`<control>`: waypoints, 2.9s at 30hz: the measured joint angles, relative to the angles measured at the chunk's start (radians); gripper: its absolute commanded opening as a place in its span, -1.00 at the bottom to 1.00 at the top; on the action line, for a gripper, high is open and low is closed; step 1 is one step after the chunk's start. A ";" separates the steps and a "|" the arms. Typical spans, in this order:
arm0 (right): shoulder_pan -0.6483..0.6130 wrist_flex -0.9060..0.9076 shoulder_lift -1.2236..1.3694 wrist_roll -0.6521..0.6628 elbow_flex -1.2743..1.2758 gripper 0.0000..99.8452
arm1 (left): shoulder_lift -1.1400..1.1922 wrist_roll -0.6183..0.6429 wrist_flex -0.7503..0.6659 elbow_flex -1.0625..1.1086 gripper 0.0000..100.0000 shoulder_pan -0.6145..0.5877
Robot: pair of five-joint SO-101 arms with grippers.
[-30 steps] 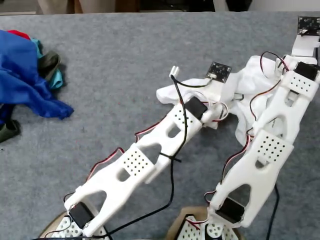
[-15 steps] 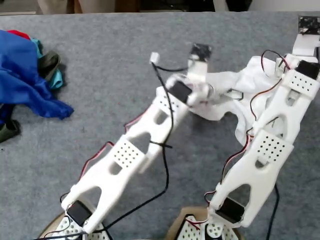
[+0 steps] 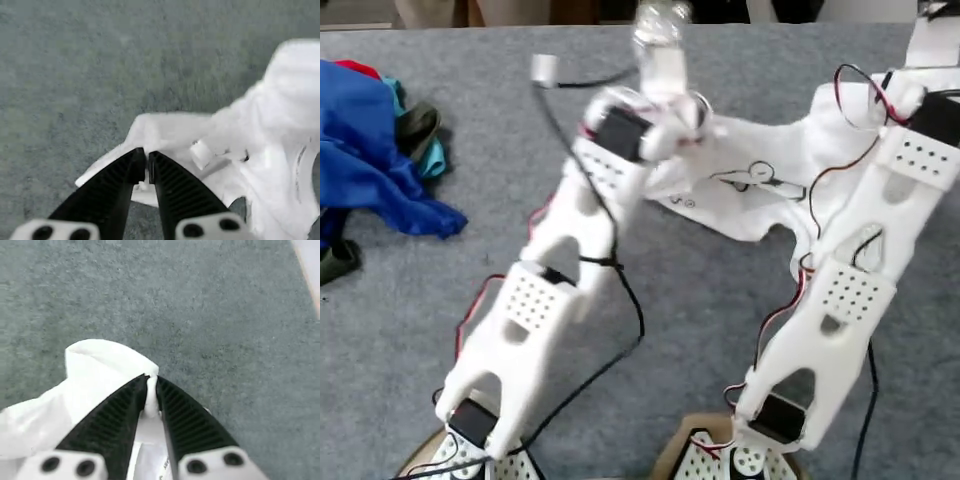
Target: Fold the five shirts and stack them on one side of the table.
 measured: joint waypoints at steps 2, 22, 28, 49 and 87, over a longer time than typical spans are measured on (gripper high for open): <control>0.000 0.020 -0.092 0.000 -0.006 -0.99 | -0.078 0.006 0.014 0.000 -0.96 -0.037; -0.141 0.212 -0.977 0.046 -0.040 -0.99 | -0.821 -0.267 0.204 -0.017 -0.96 -0.373; -0.143 0.206 -1.089 0.094 -0.051 -0.99 | -0.959 -0.348 0.216 -0.023 -0.96 -0.436; -0.149 0.084 -1.306 0.192 0.178 -0.99 | -1.760 -0.341 0.216 1.097 -0.96 -0.344; -0.278 -1.211 -0.847 0.256 1.616 -0.99 | -0.809 -0.339 -1.069 1.613 -0.96 -0.482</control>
